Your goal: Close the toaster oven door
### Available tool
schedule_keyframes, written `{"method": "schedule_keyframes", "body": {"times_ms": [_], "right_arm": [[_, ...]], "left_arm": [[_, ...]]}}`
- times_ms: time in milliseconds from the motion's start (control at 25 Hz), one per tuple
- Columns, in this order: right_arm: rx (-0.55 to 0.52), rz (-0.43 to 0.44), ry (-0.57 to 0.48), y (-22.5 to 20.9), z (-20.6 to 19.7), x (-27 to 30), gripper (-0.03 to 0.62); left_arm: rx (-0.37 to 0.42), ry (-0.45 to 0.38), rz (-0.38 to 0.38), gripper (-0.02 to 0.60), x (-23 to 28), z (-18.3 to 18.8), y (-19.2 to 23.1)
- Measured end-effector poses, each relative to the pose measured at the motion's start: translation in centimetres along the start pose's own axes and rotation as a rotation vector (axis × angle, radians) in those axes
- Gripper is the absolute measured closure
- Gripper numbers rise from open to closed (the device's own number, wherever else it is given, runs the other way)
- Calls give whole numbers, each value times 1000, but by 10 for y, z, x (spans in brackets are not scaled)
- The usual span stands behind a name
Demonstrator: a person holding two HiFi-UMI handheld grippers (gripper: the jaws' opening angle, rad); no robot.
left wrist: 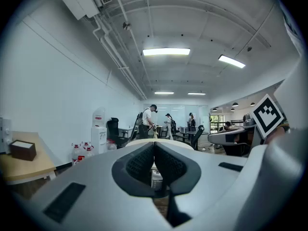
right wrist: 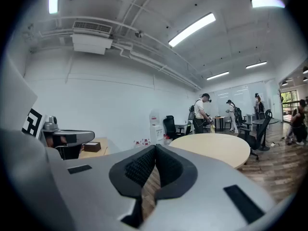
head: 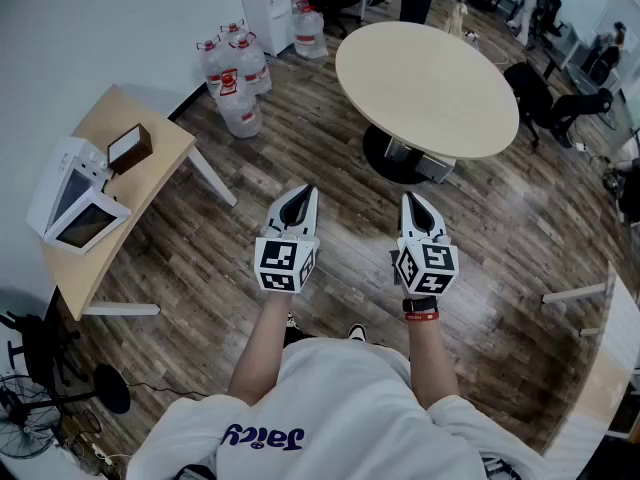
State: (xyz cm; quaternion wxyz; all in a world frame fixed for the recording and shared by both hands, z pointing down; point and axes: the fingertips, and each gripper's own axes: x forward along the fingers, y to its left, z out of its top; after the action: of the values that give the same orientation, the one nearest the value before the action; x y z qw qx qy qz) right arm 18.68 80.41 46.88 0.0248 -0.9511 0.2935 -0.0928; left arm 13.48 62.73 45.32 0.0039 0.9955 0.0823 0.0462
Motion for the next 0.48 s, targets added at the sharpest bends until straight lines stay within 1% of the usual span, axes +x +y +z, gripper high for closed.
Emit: {"method": "schedule_keyframes", "body": {"times_ms": [160,320,480], "right_arm": [[0,19,0,32,6,22,580],[9,43,-1,72,8,50,580],[22,103,-12,124,13,82,579]], "left_arm": [[-2,1,6,561,-7,5,34],[-3,1,33,561,-19,7,81],[-28,-4,69,561,-34,9,136]]}}
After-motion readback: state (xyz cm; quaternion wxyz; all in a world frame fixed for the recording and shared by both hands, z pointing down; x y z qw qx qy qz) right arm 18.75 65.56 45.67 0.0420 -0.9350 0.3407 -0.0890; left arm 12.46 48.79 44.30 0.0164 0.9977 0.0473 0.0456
